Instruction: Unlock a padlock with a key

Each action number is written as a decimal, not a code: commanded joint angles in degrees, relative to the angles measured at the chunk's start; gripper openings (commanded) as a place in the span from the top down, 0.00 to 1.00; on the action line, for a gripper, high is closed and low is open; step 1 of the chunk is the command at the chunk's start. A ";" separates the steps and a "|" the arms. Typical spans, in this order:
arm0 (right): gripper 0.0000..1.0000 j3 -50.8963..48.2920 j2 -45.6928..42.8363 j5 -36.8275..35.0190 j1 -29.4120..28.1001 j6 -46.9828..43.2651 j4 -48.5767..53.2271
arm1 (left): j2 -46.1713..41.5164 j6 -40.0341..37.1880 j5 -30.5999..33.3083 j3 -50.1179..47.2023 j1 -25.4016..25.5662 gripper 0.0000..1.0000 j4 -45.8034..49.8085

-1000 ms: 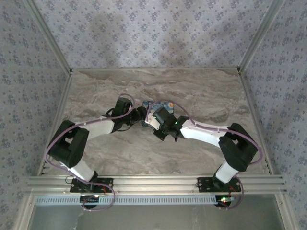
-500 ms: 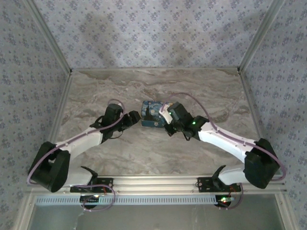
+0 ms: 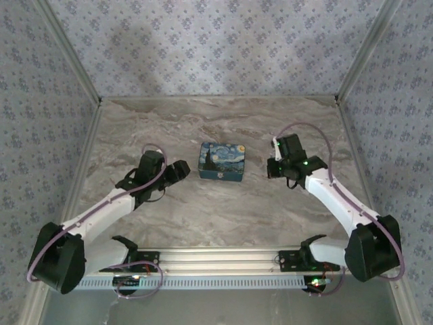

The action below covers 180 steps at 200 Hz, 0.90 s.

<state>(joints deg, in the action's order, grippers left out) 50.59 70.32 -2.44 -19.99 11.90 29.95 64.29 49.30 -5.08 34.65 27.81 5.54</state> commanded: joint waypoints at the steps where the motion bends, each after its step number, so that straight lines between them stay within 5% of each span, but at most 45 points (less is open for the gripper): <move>1: 1.00 0.61 2.27 -2.43 3.17 4.70 3.19 | -2.10 -1.66 1.47 -0.45 -0.91 0.26 3.13; 141: 0.99 5.06 21.32 -6.06 7.16 8.92 -1.26 | -4.00 -0.43 1.41 -2.57 -1.18 0.25 3.82; 160: 0.93 5.40 22.03 -5.98 7.14 9.28 -1.34 | -4.00 -0.43 1.39 -2.57 -1.18 0.25 3.86; 180: 0.74 5.89 21.79 -6.09 7.07 9.52 -1.07 | -4.09 -0.46 1.48 -2.43 -1.26 0.25 3.90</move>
<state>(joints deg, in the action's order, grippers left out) 54.28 91.88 -7.35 -13.19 20.08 28.86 61.47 48.93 -4.38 32.40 26.98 9.23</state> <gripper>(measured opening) 0.178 0.747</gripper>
